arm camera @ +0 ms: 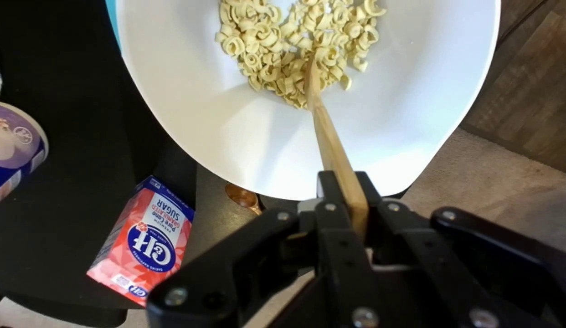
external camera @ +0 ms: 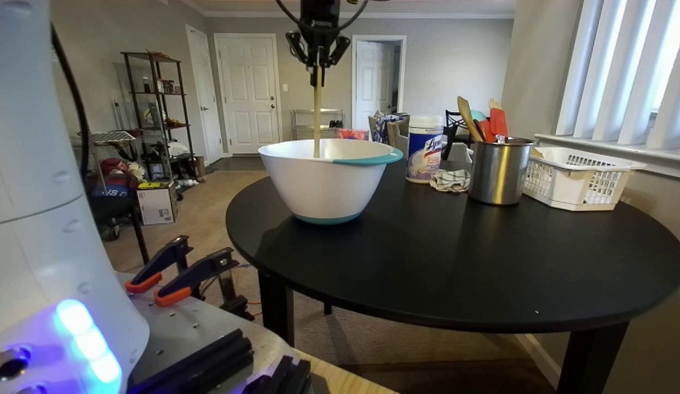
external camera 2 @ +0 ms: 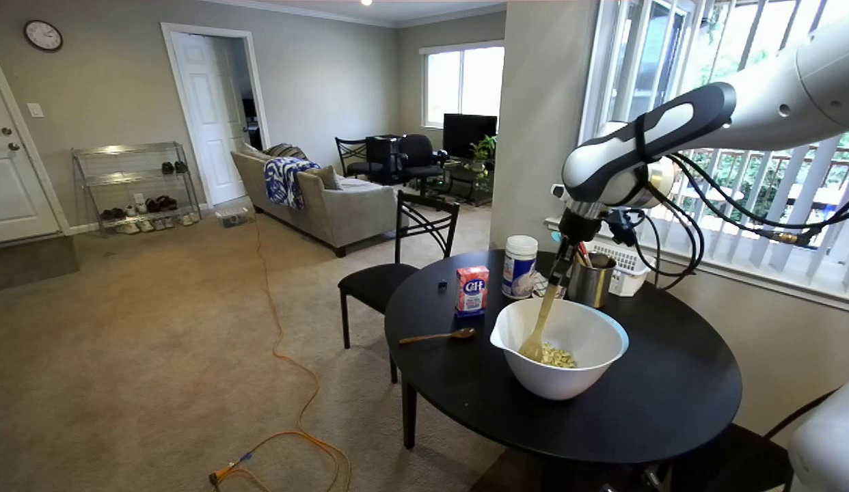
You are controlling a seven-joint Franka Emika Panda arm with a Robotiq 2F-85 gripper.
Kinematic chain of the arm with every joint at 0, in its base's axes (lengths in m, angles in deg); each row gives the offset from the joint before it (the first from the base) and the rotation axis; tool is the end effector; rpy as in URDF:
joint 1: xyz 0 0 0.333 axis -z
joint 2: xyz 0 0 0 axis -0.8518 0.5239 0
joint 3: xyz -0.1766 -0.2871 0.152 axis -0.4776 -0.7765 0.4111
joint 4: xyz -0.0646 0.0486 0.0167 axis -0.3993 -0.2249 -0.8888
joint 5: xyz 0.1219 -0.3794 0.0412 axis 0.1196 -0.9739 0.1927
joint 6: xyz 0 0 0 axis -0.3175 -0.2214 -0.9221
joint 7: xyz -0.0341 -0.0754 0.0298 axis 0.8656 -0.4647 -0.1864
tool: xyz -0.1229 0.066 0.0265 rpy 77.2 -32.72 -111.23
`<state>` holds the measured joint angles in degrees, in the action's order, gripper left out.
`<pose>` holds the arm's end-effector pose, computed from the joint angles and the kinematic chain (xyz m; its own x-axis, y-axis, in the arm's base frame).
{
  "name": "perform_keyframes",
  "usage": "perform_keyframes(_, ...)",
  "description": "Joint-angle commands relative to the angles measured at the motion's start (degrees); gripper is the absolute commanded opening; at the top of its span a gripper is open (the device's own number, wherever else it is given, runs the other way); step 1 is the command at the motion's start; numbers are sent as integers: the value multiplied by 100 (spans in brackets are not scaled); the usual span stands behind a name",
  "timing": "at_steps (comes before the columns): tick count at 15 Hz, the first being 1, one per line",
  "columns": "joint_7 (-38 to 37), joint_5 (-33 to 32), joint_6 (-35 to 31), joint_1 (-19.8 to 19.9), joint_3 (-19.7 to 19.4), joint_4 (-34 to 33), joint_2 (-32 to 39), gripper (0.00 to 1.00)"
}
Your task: Stir the white bowl with the wooden spoon
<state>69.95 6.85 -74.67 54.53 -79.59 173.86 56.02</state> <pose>0.4940 0.0210 0.4249 0.6184 0.7555 0.2165 0.7724 -0.6351 0.0100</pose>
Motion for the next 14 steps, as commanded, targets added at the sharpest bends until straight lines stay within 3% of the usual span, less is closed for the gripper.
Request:
perform_keyframes(1, -704, -791, -344, 148, 104, 197, -98, 4)
perform_keyframes(5, -1666, -2021, -368, 326, 89, 253, -162, 4)
perform_keyframes(7, -1893, -2321, -209, 349, 59, 219, -169, 4)
perform_keyframes(14, -1042, -1741, 341, 141, -79, 128, -163, 4)
